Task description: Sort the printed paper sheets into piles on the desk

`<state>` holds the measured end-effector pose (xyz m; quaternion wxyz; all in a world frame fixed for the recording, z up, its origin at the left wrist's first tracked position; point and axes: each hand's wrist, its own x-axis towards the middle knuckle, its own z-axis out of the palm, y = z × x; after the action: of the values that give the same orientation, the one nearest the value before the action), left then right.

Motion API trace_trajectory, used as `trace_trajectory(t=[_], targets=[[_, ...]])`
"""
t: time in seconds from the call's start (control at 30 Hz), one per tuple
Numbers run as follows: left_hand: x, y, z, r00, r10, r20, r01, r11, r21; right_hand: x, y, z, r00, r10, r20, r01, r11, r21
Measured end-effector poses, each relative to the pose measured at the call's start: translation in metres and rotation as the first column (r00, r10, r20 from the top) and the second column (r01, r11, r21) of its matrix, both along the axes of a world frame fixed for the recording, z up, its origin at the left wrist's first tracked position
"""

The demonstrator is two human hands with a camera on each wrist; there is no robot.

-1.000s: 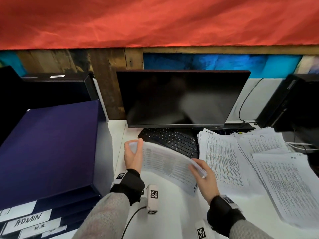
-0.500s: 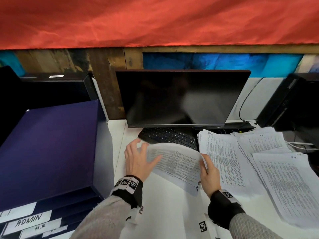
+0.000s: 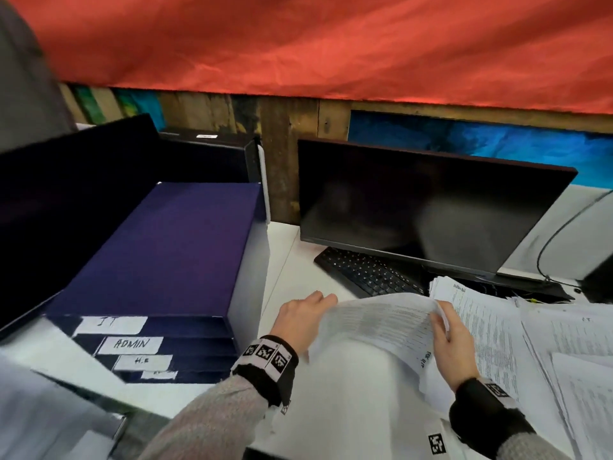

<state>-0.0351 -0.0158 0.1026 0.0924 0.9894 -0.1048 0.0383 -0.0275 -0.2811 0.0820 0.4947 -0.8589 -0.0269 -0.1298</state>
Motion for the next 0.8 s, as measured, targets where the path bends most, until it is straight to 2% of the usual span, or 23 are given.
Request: trace_trajectory(t=[0.13,0.2,0.27,0.4,0.47,0.5,0.53,0.6,0.63,0.7,0.77,0.8], targets=[[-0.023,0.004,-0.002,0.997,0.008,-0.073,-0.025,0.973,-0.230,0.007,-0.003,0.012,0.999,0.040,0.005,-0.040,0.999,0.020],[-0.041,0.009,-0.002,0.992,0.032,-0.126,-0.080,0.913,-0.401,0.010,-0.001,0.009,0.995,0.085,-0.057,-0.080,0.994,0.079],[-0.060,0.016,-0.008,0.977,0.082,-0.196,-0.171,0.850,-0.498,0.006,0.001,0.005,0.981,0.146,-0.126,-0.129,0.982,0.140],[-0.107,0.036,-0.027,0.928,0.187,-0.323,-0.361,0.669,-0.650,0.000,-0.002,-0.028,0.919,0.236,-0.317,-0.164,0.957,0.239],[-0.133,0.048,-0.040,0.894,0.230,-0.385,-0.445,0.559,-0.699,-0.001,-0.002,-0.044,0.876,0.243,-0.416,-0.101,0.937,0.335],[-0.147,0.054,-0.047,0.875,0.241,-0.420,-0.483,0.494,-0.723,-0.002,-0.001,-0.053,0.851,0.245,-0.464,-0.087,0.938,0.335],[-0.162,0.062,-0.054,0.858,0.238,-0.455,-0.514,0.435,-0.740,-0.005,0.000,-0.061,0.827,0.253,-0.501,-0.111,0.949,0.296],[-0.195,0.076,-0.068,0.812,0.218,-0.541,-0.583,0.321,-0.746,-0.012,0.000,-0.083,0.796,0.265,-0.545,-0.281,0.958,0.056],[-0.212,0.085,-0.075,0.787,0.217,-0.577,-0.616,0.259,-0.744,-0.013,0.000,-0.098,0.786,0.258,-0.562,-0.371,0.924,-0.096],[-0.248,0.104,-0.100,0.730,0.232,-0.643,-0.679,0.145,-0.719,-0.020,0.001,-0.118,0.768,0.231,-0.598,-0.497,0.803,-0.328],[-0.279,0.115,-0.112,0.684,0.256,-0.683,-0.715,0.053,-0.697,-0.024,0.004,-0.125,0.762,0.178,-0.622,-0.542,0.702,-0.462],[-0.292,0.119,-0.115,0.679,0.281,-0.678,-0.712,0.028,-0.701,-0.025,0.006,-0.125,0.765,0.162,-0.623,-0.544,0.682,-0.490]])
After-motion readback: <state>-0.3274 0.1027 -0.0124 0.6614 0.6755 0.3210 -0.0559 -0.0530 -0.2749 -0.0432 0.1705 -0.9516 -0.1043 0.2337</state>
